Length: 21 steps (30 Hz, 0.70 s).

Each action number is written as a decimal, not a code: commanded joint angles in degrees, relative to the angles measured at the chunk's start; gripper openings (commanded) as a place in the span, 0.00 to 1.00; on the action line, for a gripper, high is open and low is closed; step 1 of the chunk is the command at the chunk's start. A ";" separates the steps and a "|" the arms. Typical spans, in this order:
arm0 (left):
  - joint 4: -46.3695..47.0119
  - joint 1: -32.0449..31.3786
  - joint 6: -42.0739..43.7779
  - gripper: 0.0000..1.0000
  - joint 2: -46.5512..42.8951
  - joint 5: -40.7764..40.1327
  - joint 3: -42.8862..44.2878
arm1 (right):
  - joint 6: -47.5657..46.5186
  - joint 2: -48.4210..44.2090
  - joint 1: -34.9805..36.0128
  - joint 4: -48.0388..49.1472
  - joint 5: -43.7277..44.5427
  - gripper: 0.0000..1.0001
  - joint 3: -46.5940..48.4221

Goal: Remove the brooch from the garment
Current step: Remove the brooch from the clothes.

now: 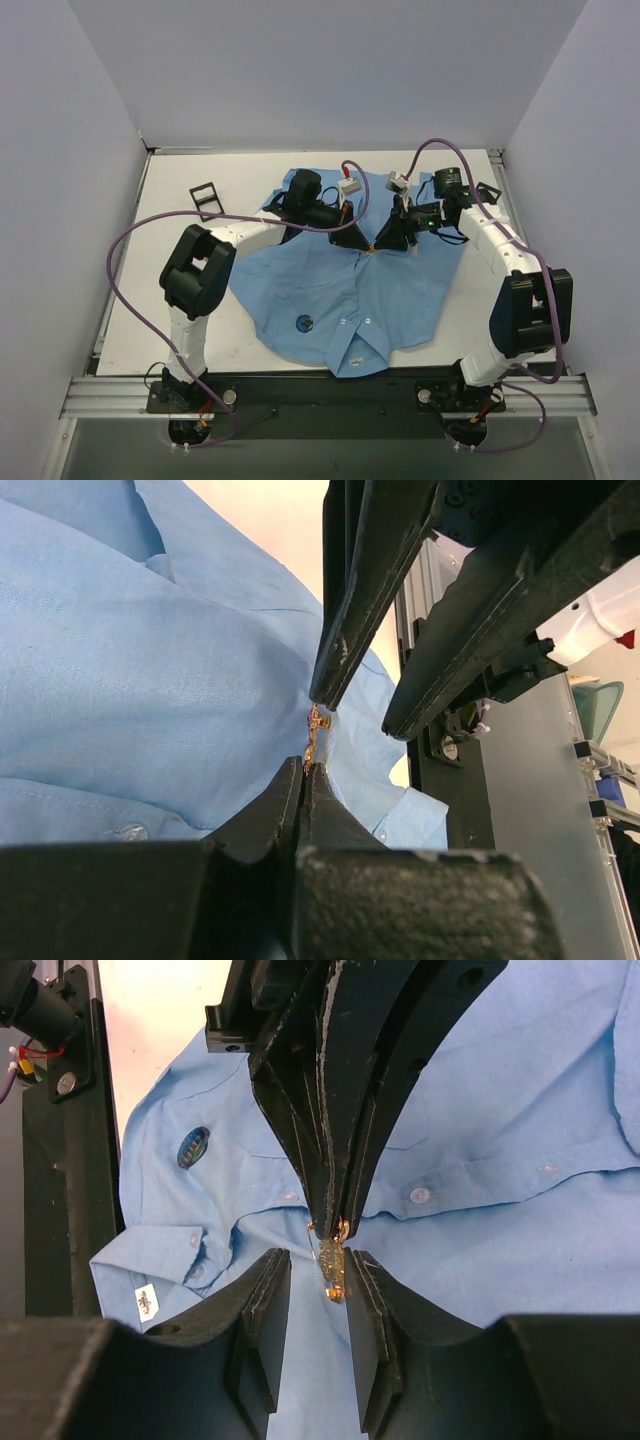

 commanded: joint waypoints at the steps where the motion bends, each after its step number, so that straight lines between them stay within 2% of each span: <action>1: 5.48 -0.24 -1.92 0.00 -2.78 2.86 0.42 | -3.96 1.15 0.06 -2.93 -3.35 0.29 1.86; 12: 6.63 -0.33 -3.16 0.00 -2.60 3.48 0.07 | -5.10 3.35 1.37 -3.29 0.43 0.26 2.74; 16: 6.63 -0.42 -2.98 0.00 -2.78 3.48 -0.11 | -5.01 3.52 1.55 -3.64 0.95 0.19 3.17; 21: 6.98 -0.42 -3.42 0.00 -2.60 3.74 0.07 | -5.01 4.14 1.64 -3.55 2.01 0.25 3.27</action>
